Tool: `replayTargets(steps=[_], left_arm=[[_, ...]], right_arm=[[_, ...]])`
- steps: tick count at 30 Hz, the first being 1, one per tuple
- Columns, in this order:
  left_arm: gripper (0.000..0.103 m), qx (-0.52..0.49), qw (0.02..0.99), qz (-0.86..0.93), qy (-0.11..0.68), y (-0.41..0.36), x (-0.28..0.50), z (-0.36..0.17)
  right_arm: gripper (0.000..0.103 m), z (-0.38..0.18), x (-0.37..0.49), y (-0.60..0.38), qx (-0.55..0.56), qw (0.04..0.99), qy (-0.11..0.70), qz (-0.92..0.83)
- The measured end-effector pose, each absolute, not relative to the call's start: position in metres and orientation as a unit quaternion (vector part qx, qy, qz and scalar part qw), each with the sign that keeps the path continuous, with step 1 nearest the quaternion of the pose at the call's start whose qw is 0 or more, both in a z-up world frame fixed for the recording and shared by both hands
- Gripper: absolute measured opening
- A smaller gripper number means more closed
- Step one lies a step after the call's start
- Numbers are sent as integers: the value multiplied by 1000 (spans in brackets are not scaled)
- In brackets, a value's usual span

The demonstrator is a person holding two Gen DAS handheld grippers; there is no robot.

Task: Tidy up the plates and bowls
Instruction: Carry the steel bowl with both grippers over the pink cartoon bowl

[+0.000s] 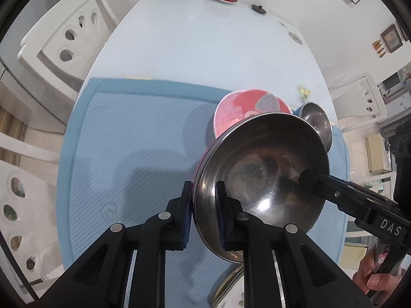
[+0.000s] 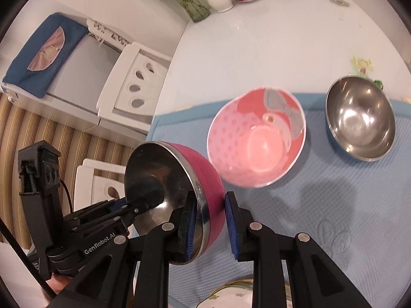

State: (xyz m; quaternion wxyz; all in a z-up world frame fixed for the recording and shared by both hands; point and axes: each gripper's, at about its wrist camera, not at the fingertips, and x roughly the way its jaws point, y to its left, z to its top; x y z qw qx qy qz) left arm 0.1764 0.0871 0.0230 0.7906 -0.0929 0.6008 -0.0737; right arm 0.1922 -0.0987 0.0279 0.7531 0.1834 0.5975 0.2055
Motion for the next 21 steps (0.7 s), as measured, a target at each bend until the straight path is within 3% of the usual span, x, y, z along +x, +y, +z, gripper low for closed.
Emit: replayTargets(steps=[11,21], left_arm=[[13,-82,809,-89,575,64,224,42],[13,-51,798,-93,593,36,250,10]], right_arm=[[22,37,228,-125,196,768,580,188],[22,5,244,-146,218,757,595,162]])
